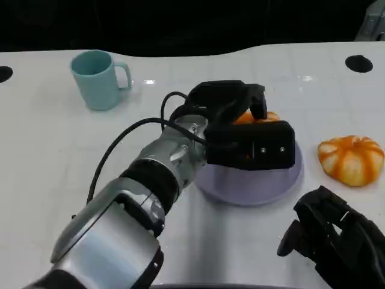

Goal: Grasp the bread from the table and place it into the plate.

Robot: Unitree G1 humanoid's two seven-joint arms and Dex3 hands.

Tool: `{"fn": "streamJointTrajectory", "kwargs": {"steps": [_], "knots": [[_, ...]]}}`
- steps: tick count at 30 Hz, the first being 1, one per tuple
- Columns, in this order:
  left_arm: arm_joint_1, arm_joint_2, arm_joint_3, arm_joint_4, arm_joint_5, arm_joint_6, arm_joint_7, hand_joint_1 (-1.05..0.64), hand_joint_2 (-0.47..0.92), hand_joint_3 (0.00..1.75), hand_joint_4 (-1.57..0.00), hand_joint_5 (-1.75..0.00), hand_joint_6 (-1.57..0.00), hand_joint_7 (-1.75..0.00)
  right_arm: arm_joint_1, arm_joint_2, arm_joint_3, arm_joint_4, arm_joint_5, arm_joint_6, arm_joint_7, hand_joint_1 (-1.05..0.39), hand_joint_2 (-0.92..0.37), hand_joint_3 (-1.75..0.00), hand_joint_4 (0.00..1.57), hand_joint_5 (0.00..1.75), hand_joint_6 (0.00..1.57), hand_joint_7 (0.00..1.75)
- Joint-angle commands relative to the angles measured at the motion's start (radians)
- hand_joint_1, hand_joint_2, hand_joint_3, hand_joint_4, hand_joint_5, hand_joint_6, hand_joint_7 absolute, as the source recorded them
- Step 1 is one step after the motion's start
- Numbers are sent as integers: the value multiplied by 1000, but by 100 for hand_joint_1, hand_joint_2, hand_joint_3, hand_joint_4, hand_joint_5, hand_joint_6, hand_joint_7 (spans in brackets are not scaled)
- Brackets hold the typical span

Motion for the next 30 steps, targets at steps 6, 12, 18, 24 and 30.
{"fn": "streamJointTrajectory", "kwargs": {"steps": [6, 12, 18, 24, 30], "knots": [[-19, -5, -32, 20, 25, 45, -39, -24, 92, 15, -77, -167, -105, -28, 24, -1, 5, -30, -3, -16, -5, -49, -92, -22, 62, 174, 56, 146], [-16, -10, -31, 30, 13, 67, -78, -25, 91, 8, -64, -148, -98, -20, 27, 0, 3, -35, -1, -12, -8, -49, -92, -22, 62, 174, 57, 145], [-20, 0, -29, 35, 10, 72, -167, -37, 92, 13, -47, -103, -67, -4, 25, -2, -2, -32, 3, -10, -5, -48, -92, -22, 62, 173, 57, 144], [-27, 18, -40, 33, 16, 88, -270, -64, 92, 31, -15, -16, -21, 0, 21, -2, -13, -26, 17, -8, 2, -48, -92, -20, 62, 173, 58, 144], [-30, 46, -30, 30, 2, 68, -339, -75, 92, 34, -7, -6, -14, 0, 17, -5, -17, -22, 13, -8, 3, -49, -92, -20, 62, 174, 58, 144]]}}
